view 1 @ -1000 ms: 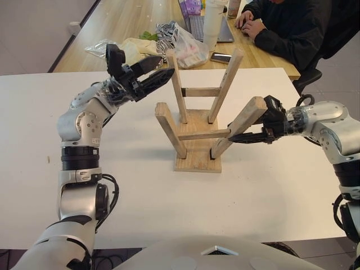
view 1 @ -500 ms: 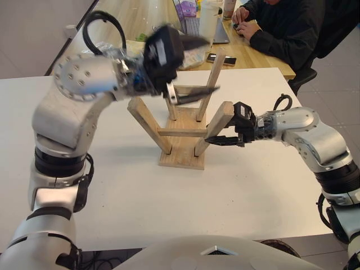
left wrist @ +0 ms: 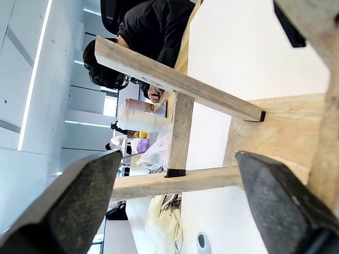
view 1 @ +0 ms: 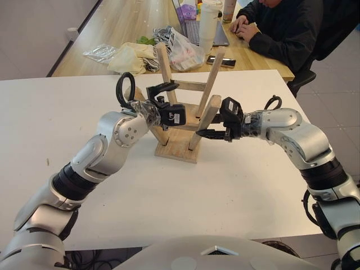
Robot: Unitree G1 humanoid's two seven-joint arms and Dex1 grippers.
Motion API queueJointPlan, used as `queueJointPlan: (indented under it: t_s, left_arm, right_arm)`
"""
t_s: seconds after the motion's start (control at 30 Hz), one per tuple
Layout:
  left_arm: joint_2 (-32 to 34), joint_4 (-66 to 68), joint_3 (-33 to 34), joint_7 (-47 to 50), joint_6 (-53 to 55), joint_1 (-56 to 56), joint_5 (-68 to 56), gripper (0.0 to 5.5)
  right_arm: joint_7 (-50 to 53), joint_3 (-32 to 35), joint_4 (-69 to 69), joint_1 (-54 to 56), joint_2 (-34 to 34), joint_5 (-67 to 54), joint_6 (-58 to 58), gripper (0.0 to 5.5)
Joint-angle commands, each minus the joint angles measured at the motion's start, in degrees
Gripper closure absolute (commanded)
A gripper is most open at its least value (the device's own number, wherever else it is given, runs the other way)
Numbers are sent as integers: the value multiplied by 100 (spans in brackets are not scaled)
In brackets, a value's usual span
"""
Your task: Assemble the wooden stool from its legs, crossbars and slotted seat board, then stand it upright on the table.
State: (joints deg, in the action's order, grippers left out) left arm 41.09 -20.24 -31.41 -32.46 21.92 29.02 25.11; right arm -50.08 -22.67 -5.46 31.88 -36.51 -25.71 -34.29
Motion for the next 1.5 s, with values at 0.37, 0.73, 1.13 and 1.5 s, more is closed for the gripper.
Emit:
queueJointPlan:
  t_s: [0.37, 0.73, 1.13, 1.5]
  left_arm:
    - [-642, 545, -328, -536, -272, -821, -9, 261]
    - [-1466, 1139, 3809, -107, 900, 2682, -3328, 264]
    - [-1396, 5828, 3709, -1061, -1394, 1436, -3337, 264]
    - [-1180, 1965, 2584, -4439, 1244, -1113, -5847, 264]
  right_arm:
    - [-525, -2461, 2774, 694, 561, 2033, -1, 350]
    - [-160, -1239, 2236, 299, 421, 1121, 430, 350]
    - [355, 529, 775, -1311, 906, 476, 1231, 234]
    - [2018, 823, 4022, -108, 1149, 2496, 3569, 234]
